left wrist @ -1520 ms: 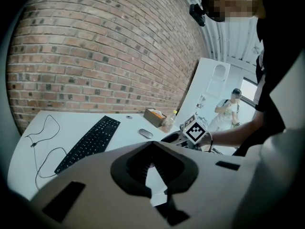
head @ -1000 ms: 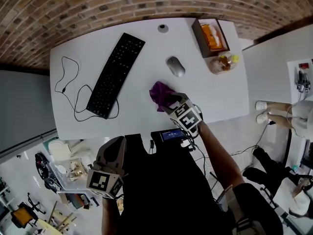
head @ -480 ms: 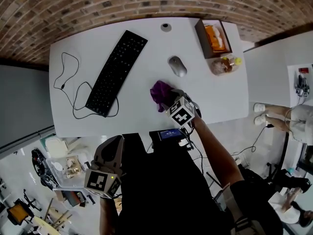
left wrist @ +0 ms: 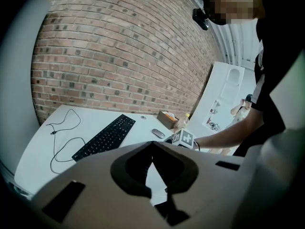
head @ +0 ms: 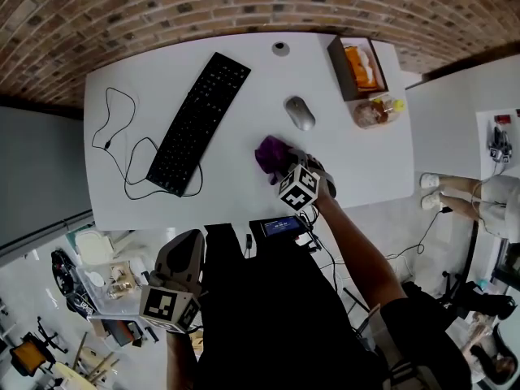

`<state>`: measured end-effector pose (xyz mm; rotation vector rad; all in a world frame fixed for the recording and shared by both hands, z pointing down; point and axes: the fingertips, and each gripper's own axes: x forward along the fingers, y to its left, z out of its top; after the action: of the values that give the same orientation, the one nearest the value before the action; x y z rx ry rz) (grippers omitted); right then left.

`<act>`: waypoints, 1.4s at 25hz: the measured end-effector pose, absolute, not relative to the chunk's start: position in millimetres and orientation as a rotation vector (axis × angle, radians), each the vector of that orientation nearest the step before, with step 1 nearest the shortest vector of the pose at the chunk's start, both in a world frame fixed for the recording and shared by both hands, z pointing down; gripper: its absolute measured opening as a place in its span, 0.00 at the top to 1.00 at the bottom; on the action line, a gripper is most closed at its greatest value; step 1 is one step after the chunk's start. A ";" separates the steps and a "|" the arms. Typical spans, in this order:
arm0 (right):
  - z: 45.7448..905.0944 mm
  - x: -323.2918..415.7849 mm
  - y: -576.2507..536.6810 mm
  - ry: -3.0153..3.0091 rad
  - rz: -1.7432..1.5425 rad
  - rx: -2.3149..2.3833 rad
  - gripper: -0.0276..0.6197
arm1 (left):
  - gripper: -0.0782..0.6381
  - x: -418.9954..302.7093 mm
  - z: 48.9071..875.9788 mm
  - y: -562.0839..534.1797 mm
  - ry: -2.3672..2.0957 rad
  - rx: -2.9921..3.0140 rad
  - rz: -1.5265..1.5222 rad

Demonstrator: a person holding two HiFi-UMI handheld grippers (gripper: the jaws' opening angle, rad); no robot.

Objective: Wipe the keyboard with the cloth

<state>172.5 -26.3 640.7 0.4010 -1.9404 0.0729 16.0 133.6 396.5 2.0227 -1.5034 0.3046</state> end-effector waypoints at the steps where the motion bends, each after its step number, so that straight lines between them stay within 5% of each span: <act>1: 640.8 173.1 -27.0 -1.935 0.066 0.407 0.65 | 0.87 13.6 397.0 134.5 -1.501 2.037 0.307; 14: 633.3 175.9 -28.4 -1.908 0.075 0.511 0.80 | 0.87 -27.3 390.1 141.9 -1.515 2.039 0.283; 35: 540.6 99.0 -9.5 -2.026 0.007 0.568 0.80 | 0.87 -120.4 393.2 144.3 -1.544 2.069 0.191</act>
<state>99.0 -9.5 540.6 0.5678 -2.0263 0.0065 -120.4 144.3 393.2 2.0686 -1.5437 0.1910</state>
